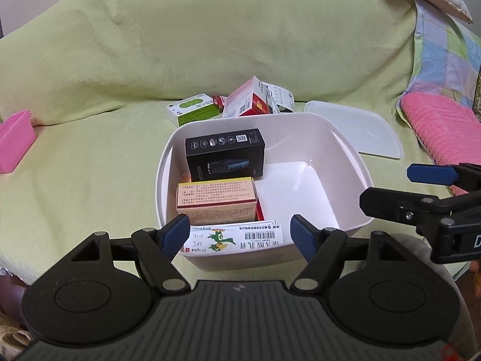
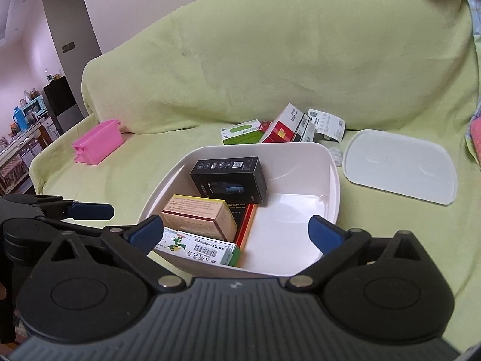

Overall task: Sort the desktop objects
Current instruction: 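Move the right gripper toward the white green-circle box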

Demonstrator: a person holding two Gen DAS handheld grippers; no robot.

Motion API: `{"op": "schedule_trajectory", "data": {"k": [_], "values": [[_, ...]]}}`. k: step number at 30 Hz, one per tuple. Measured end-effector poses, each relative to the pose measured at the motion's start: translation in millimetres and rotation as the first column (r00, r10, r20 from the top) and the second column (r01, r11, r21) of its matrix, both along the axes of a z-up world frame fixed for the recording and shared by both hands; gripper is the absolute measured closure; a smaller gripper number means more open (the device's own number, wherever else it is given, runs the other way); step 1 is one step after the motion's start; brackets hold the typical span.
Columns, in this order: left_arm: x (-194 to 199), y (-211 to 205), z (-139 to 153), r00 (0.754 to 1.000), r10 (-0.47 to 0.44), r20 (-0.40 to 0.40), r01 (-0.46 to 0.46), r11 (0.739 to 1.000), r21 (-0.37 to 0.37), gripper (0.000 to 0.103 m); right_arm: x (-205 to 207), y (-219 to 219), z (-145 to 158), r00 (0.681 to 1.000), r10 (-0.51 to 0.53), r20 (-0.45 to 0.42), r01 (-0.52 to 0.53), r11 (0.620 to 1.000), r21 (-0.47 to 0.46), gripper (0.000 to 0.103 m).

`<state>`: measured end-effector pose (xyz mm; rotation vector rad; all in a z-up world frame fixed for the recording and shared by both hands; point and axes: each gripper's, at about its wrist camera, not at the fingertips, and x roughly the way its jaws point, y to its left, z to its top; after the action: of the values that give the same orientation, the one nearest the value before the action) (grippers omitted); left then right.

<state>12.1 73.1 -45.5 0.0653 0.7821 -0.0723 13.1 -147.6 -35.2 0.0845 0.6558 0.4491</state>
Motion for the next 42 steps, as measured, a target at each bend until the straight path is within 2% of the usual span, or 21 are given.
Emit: {"op": "schedule_trajectory", "data": {"k": [10,23,29,36,42], "values": [[-3,2,-2,1.000,0.004,-0.005,-0.004,1.000,0.003,0.025,-9,5,2,0.999,0.005,0.033,-0.003,0.998,-0.059,0.001],[13,16,-17,0.999,0.019,-0.039,-0.020,1.000,-0.010,0.025,10,7,-21,1.000,0.016,-0.024,-0.018,0.997,-0.081,0.001],[18,27,-19,1.000,0.006,-0.003,-0.006,1.000,0.000,0.025,26,14,-32,0.999,0.036,-0.028,-0.039,0.992,-0.120,0.001],[44,52,-7,0.998,0.007,0.062,-0.011,0.998,0.067,0.025,64,18,-31,0.993,0.115,-0.014,-0.116,0.974,-0.196,0.001],[91,78,1,0.997,-0.017,0.071,0.009,0.994,0.111,0.025,124,23,-15,0.973,0.229,-0.001,-0.225,0.953,-0.203,0.001]]}}
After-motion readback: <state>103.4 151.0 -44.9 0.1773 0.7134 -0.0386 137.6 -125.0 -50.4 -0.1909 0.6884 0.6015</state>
